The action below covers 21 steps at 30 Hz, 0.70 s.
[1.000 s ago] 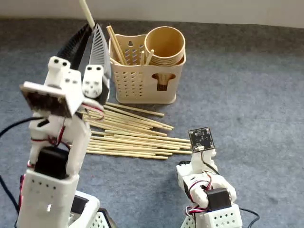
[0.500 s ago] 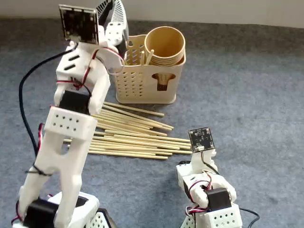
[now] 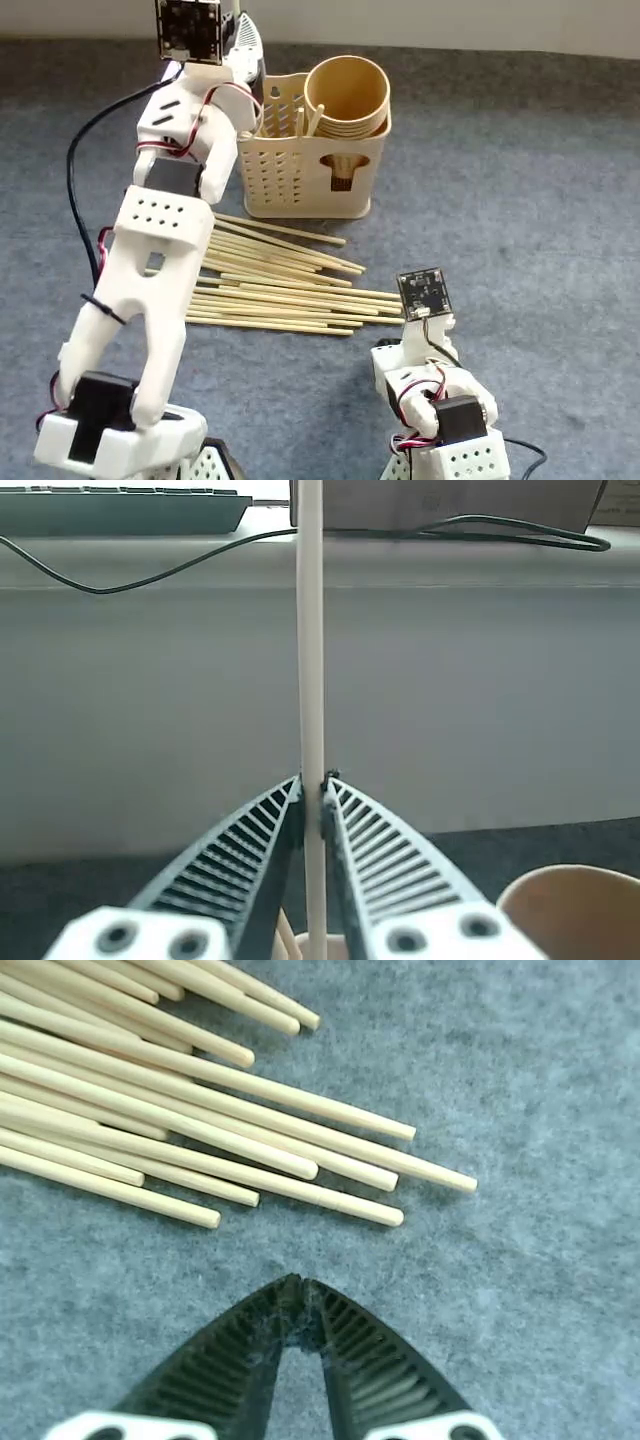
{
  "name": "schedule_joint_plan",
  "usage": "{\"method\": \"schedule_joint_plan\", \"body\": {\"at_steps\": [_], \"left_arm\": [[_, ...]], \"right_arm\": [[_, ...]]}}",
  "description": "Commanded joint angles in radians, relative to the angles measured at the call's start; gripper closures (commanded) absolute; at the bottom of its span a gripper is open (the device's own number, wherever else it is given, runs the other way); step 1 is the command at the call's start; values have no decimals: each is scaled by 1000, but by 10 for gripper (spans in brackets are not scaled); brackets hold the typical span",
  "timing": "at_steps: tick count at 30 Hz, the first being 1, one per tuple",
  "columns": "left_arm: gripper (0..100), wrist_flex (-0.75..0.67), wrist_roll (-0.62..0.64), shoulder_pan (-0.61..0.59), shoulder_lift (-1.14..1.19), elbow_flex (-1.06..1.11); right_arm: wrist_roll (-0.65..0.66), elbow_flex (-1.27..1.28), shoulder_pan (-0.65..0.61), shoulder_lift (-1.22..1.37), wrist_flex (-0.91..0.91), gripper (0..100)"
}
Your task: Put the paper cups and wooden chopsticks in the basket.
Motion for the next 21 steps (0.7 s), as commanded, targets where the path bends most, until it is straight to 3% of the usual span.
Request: {"method": "schedule_joint_plan", "body": {"at_steps": [1, 8, 21], "left_arm": [[993, -78, 11, -10, 27, -50], [940, -55, 11, -12, 50, -50], [845, 479, 8, -33, 48, -337]], "right_arm": [[12, 113, -2, -10, 5, 991], [12, 113, -2, -10, 5, 991], [12, 113, -2, -10, 5, 991]]}}
